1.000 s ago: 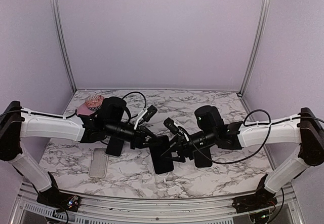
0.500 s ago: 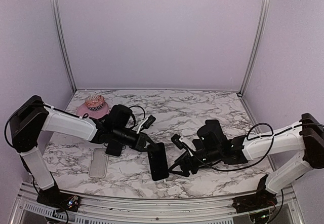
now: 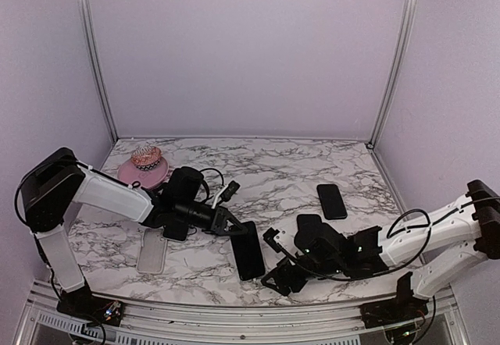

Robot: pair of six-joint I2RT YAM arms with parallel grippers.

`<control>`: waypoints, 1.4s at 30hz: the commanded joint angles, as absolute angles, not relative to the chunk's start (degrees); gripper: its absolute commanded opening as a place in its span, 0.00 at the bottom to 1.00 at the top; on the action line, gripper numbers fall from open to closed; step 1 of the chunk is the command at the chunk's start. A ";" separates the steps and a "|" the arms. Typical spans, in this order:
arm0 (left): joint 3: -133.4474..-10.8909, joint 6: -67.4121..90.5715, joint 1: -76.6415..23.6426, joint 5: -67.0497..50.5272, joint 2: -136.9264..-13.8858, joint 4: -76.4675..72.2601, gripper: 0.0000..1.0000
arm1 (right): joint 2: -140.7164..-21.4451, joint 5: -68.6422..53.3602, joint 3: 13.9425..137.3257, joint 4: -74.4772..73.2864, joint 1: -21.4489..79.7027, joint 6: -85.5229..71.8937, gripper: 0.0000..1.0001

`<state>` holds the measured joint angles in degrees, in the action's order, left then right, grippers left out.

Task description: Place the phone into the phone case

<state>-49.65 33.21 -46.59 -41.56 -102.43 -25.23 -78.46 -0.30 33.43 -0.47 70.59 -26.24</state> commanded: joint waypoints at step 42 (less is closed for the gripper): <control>-57.87 4.07 -52.03 -22.24 -106.23 -3.96 0.70 | -86.65 13.73 39.34 -8.40 77.37 -29.76 0.69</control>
